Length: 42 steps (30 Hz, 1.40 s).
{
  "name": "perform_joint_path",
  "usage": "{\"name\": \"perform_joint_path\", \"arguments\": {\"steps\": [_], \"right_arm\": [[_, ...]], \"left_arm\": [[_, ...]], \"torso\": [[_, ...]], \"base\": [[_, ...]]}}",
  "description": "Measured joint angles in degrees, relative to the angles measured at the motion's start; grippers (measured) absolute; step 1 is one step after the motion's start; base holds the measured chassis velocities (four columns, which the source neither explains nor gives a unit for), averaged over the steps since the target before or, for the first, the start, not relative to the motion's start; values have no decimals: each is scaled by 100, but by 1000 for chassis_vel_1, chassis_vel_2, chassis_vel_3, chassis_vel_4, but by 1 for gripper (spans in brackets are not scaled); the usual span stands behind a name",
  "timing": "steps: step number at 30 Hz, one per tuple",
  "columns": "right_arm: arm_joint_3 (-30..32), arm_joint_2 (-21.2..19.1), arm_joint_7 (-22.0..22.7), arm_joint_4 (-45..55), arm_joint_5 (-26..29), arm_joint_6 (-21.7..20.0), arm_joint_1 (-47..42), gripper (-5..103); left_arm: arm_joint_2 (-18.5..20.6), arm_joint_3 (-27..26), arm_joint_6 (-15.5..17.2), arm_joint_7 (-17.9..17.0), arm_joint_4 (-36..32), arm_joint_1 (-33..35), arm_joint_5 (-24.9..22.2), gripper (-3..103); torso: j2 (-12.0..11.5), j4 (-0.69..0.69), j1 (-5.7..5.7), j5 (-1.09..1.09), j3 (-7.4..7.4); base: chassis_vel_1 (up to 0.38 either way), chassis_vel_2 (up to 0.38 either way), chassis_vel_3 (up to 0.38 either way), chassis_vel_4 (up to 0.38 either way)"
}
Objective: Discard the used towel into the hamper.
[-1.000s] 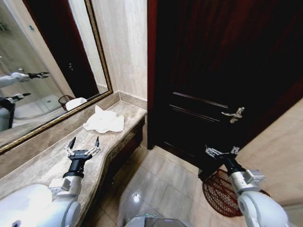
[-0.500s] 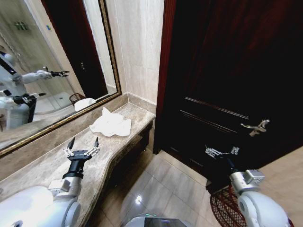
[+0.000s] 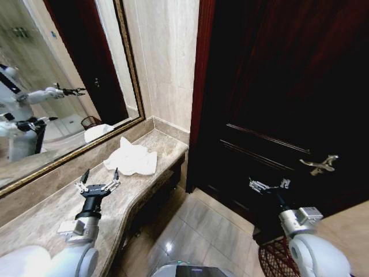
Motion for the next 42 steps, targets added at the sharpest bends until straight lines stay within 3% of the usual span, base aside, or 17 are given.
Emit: {"name": "perform_joint_path", "arguments": {"steps": [14, 27, 33, 42], "right_arm": [[-22, 13, 16, -13, -32, 86, 32, 100], [-145, 112, 169, -117, -418, -99, 130, 100], [-215, 140, 267, -174, -584, -233, 172, 100], [-244, 124, 423, -101, -715, -505, 331, 100]], "left_arm": [[113, 5, 419, -159, 36, -83, -57, 100], [560, 380, 1594, -1190, 481, -909, -756, 100], [707, 661, 1656, -1233, 1063, -1412, -851, 100], [837, 954, 1773, -1129, 1422, -1849, -978, 100]], "torso": [[0, 0, -2, -1, 0], [0, 0, 1, 0, 0], [-1, -1, 1, -1, 1], [0, 0, 1, -1, 1]], "base": [[-33, 21, 28, -18], [0, 0, 0, 0], [0, 0, 0, 0], [0, 0, 0, 0]]}}
